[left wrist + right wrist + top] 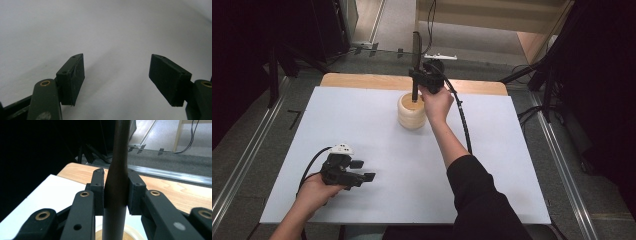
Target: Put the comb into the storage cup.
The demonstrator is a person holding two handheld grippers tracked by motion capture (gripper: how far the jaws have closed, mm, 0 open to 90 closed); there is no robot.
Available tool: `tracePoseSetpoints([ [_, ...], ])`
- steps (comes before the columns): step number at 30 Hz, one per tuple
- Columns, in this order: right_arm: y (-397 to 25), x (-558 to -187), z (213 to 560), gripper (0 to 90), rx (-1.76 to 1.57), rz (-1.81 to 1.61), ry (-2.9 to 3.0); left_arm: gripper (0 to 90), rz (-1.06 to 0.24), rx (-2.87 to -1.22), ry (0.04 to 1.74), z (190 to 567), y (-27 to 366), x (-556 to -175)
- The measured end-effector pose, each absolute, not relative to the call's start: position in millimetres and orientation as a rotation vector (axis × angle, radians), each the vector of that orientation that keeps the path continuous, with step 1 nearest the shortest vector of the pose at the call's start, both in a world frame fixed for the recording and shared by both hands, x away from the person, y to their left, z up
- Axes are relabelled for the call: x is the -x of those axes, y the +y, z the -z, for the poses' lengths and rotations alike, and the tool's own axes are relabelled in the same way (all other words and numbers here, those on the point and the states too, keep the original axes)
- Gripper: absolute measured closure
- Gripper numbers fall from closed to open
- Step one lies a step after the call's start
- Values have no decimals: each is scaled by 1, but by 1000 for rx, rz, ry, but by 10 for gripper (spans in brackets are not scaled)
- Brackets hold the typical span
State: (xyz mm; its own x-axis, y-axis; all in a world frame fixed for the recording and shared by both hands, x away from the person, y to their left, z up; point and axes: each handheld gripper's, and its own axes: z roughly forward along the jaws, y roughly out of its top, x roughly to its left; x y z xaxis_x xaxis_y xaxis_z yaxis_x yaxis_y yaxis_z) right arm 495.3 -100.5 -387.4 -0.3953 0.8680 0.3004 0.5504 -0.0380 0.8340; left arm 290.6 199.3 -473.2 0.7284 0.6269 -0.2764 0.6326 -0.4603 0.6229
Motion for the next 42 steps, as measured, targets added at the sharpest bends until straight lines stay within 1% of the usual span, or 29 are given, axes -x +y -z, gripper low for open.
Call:
tracePoseSetpoints([
  [8, -99, -496, 402, 697, -1498, -1394, 1934, 292, 14, -2200, 943, 473, 199, -291],
  [42, -102, -485, 439, 697, -1437, -1393, 1969, 293, 20, -2213, 934, 475, 197, -291],
])
